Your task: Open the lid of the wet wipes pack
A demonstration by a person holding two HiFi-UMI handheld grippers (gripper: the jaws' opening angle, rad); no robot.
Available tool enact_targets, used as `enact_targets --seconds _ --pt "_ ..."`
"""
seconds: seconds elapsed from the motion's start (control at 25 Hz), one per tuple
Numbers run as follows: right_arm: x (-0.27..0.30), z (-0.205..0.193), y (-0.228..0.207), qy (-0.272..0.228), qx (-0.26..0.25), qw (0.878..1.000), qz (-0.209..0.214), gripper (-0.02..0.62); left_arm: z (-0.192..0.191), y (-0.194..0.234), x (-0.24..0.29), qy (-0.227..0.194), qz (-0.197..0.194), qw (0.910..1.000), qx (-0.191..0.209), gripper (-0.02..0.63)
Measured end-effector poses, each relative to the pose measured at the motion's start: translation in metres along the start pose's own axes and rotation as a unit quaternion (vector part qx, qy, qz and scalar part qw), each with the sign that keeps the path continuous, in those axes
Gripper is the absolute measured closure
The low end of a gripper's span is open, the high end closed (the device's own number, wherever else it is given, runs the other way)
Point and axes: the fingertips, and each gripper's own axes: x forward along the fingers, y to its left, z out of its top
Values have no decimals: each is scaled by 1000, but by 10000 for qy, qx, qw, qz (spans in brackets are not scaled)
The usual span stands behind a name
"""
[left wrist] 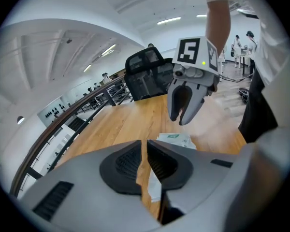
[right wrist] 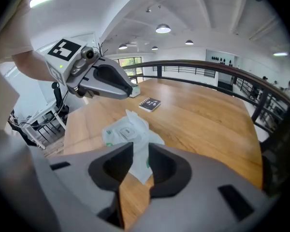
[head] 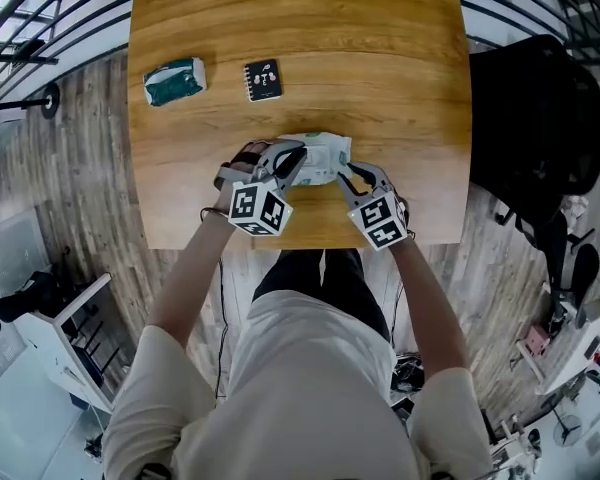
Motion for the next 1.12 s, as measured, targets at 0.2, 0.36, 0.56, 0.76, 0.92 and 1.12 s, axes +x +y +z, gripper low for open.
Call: enact_targets --seconds 0.2,0.36,0.56,0.76,0.92,1.12 --pt "-35 28 5 -289 113 9992 -240 505 18 5 -33 -145 207 9995 -174 577" --pt "-70 48 16 -542 324 9972 -398 505 31 8 -70 -250 416 9976 -492 580" --pt "-111 71 19 -852 527 9933 -571 505 46 16 -111 -430 781 9888 -1199 594" --pt "-152 85 33 -1065 439 9917 -577 506 66 11 -153 -704 1111 9725 -1922 603" --pt "-183 90 44 -1277 362 9900 -486 506 83 -2 -182 -898 1429 9571 -2357 609" --pt "-225 90 65 -1497 157 9878 -410 506 108 -27 -220 -1032 1783 9419 -2654 612"
